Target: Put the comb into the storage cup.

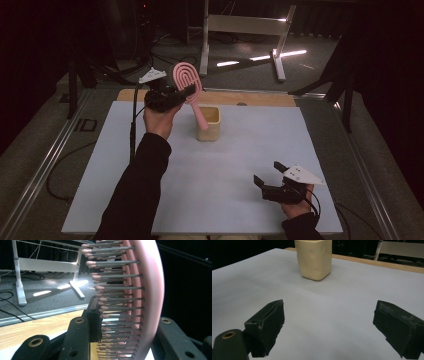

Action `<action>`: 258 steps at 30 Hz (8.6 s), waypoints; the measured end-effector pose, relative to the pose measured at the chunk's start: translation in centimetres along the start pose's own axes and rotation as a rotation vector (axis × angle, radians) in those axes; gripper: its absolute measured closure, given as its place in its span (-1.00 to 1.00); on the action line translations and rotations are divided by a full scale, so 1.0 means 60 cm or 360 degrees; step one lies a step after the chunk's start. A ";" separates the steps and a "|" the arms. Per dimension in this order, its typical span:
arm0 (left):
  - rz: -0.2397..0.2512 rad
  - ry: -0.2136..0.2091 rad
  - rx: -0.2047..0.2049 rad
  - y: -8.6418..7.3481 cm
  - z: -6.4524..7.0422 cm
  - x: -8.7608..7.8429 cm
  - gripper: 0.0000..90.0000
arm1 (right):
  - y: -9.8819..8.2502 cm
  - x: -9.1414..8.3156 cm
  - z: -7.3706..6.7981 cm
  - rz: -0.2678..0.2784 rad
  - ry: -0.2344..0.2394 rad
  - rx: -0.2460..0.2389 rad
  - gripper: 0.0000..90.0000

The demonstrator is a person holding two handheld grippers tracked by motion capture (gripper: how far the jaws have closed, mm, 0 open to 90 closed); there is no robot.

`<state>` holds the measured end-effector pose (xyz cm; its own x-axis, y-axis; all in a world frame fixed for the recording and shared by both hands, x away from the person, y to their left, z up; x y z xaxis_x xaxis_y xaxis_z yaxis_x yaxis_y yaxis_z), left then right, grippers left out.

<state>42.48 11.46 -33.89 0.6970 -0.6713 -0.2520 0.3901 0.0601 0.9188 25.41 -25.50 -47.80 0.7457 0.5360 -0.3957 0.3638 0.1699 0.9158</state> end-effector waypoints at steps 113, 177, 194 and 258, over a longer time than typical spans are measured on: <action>0.0091 0.0130 0.0022 -0.012 -0.005 0.067 0.42 | -0.004 -0.005 0.008 0.0010 -0.0013 0.0031 -0.78; -0.0011 0.0134 0.0008 -0.058 0.009 0.108 0.41 | -0.006 -0.007 0.013 0.0012 -0.0029 0.0044 -0.78; -0.0025 0.0131 -0.0005 -0.065 0.006 0.109 0.41 | -0.006 -0.007 0.013 0.0013 -0.0030 0.0045 -0.78; -0.0070 0.0104 -0.0147 -0.108 -0.021 0.117 0.40 | -0.007 -0.001 0.014 -0.0002 -0.0016 0.0047 -0.78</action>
<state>45.59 7.28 -41.97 0.7143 -0.6257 -0.3136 0.4730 0.1013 0.8752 25.68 -26.29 -48.21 0.7506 0.5276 -0.3978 0.3813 0.1459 0.9129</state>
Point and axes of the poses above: each handheld gripper's, and its own axes: x roughly forward along the jaws, y roughly out of its top, z roughly to its right, the point moved 1 cm from there along x, roughly forward along the jaws
